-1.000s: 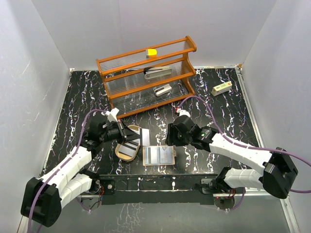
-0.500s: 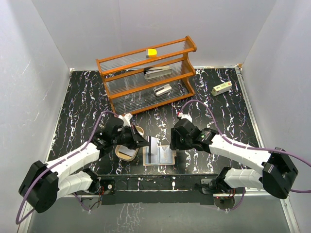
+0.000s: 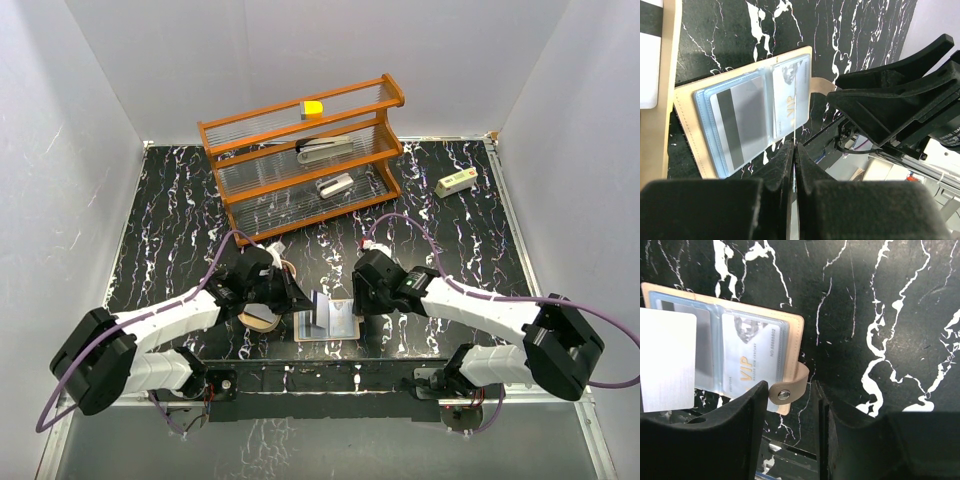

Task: Put the credit cards into the card holder
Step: Insert the credit card into the card holder.

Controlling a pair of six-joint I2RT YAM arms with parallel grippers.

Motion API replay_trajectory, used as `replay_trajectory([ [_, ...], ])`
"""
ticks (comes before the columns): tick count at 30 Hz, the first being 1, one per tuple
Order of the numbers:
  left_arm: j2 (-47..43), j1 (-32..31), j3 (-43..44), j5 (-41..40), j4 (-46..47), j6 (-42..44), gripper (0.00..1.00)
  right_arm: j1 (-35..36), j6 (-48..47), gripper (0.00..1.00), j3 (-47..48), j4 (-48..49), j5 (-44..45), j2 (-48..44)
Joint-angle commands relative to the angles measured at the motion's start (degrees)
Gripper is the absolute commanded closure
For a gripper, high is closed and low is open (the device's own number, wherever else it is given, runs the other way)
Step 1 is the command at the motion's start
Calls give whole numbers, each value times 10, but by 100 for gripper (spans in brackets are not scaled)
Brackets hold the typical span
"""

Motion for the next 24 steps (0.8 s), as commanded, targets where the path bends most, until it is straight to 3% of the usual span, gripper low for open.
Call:
replay_trajectory([
  [1, 5, -5, 8, 0, 17, 3, 100, -1, -7, 64, -8, 25, 18, -6],
  [11, 26, -10, 6, 6, 24, 5, 100, -1, -4, 74, -33, 48, 14, -7],
  [24, 27, -12, -8, 4, 29, -4, 100, -2, 0, 77, -41, 57, 12, -16],
])
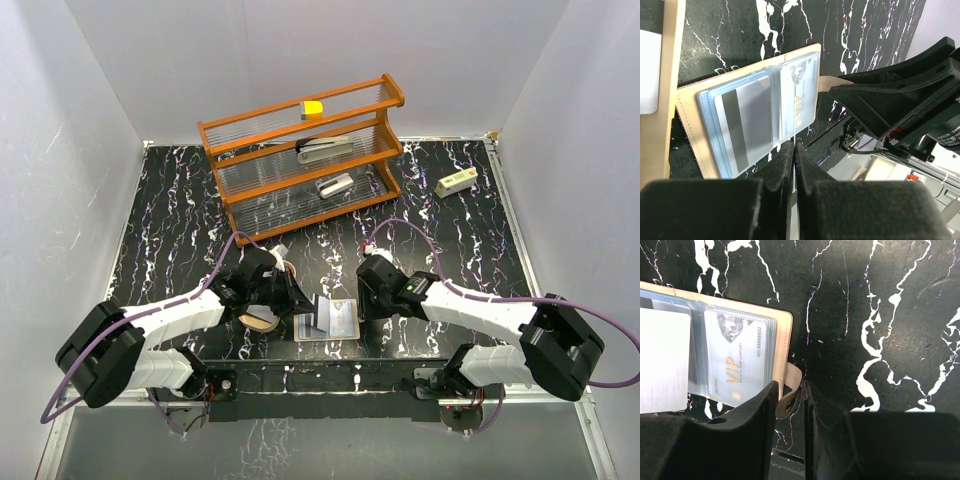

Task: Put the credit cards into the card holder
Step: Insert the credit card into the card holder.

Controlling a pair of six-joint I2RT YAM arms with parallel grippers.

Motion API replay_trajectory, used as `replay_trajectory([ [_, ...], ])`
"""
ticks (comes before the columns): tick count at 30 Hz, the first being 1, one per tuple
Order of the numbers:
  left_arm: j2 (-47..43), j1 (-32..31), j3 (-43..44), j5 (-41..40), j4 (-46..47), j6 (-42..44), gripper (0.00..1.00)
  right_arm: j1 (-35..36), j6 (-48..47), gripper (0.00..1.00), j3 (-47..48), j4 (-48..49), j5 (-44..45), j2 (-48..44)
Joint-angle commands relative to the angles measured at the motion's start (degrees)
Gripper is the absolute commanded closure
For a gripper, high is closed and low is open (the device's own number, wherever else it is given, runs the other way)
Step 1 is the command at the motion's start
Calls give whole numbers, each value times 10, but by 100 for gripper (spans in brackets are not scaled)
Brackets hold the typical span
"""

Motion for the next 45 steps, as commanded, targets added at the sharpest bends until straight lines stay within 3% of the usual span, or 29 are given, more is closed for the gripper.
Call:
replay_trajectory([
  [1, -2, -5, -2, 1, 7, -1, 100, -1, -1, 77, -5, 26, 11, -17],
  [45, 59, -14, -6, 2, 16, -2, 100, -1, 3, 76, -24, 46, 2, -14],
])
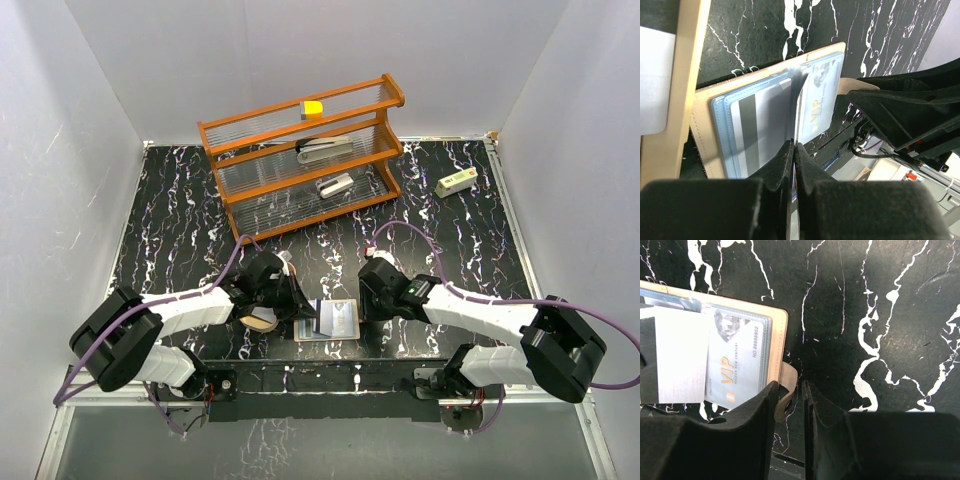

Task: Put the credit cards into the card holder
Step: Insert the credit card into the card holder.

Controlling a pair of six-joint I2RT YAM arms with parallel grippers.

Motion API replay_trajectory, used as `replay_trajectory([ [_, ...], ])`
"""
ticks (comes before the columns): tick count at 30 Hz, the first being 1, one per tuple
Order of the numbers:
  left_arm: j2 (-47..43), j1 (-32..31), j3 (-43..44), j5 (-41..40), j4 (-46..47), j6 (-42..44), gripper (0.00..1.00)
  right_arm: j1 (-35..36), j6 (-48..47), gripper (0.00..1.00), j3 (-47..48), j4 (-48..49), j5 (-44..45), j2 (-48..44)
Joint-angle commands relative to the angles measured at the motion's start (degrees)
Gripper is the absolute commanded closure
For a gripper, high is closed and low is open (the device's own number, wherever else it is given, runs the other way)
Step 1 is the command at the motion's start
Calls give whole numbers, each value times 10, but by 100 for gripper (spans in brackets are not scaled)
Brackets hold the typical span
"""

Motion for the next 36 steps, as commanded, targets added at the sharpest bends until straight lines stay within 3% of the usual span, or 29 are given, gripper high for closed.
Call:
replay_trajectory([
  [1, -2, -4, -5, -5, -12, 15, 100, -1, 4, 76, -9, 37, -2, -5],
  [11, 6, -5, 29, -20, -56, 68, 100, -1, 11, 77, -16, 47, -14, 2],
  [36, 50, -31, 31, -75, -36, 52, 100, -1, 59, 83, -73, 115, -58, -42],
])
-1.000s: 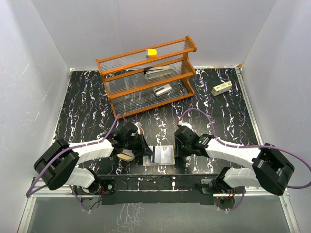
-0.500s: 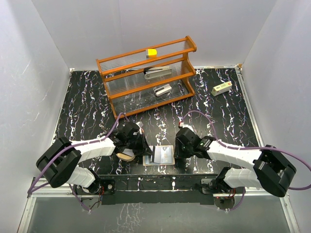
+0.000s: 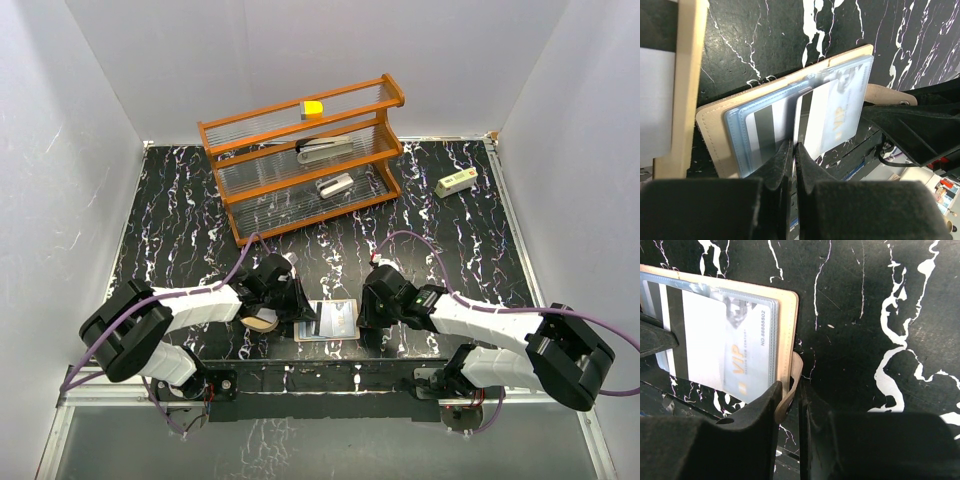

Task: Put the credit cards into the card holder
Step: Insert the credit card into the card holder.

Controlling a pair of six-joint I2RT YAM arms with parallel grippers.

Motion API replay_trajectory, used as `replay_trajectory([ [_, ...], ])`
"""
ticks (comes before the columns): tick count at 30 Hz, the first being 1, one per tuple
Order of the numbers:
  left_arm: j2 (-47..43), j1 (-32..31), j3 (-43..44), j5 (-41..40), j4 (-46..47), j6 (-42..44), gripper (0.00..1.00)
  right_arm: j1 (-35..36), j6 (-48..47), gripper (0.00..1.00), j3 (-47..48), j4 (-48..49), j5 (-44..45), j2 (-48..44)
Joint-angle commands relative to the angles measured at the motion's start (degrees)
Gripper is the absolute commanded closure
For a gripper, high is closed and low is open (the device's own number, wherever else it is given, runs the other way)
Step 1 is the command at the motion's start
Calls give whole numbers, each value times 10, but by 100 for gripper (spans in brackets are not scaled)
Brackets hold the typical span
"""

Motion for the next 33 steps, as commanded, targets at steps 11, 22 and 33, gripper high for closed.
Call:
replay_trajectory([
  [11, -8, -18, 6, -80, -25, -36, 100, -1, 33, 86, -23, 56, -11, -26],
  [22, 0, -43, 4, -101, -3, -69, 100, -1, 113, 86, -71, 120, -27, -71],
  [33, 21, -67, 10, -116, 15, -93, 100, -1, 133, 87, -99, 130, -22, -96],
])
